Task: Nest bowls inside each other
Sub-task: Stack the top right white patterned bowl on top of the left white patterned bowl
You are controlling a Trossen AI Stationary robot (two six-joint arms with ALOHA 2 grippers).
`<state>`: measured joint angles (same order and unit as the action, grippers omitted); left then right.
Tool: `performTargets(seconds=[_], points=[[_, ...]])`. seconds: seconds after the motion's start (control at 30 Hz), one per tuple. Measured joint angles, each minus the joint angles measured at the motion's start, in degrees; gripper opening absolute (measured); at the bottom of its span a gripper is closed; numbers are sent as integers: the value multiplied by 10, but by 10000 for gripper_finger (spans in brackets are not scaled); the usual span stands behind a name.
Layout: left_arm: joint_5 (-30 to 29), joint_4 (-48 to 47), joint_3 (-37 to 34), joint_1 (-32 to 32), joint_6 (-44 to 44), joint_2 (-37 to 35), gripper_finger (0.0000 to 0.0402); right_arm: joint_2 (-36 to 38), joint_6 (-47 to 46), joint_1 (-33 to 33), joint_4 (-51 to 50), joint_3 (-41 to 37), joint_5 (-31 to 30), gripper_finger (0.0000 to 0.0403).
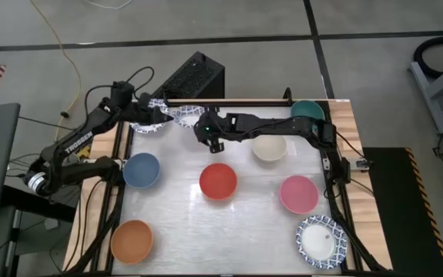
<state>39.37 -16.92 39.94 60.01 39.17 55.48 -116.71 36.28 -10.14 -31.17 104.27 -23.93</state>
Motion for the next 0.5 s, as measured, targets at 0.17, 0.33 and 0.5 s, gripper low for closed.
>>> performTargets(seconds=[0.17,0.33,0.5], points=[[37,62,-20,29,91,-1,245,0,26,3,2,5,-34,5],[37,46,-20,50,110,-1,245,0,33,4,4,5,-49,4],[35,45,-21,62,124,15,245,0,64,7,25,5,-50,4]])
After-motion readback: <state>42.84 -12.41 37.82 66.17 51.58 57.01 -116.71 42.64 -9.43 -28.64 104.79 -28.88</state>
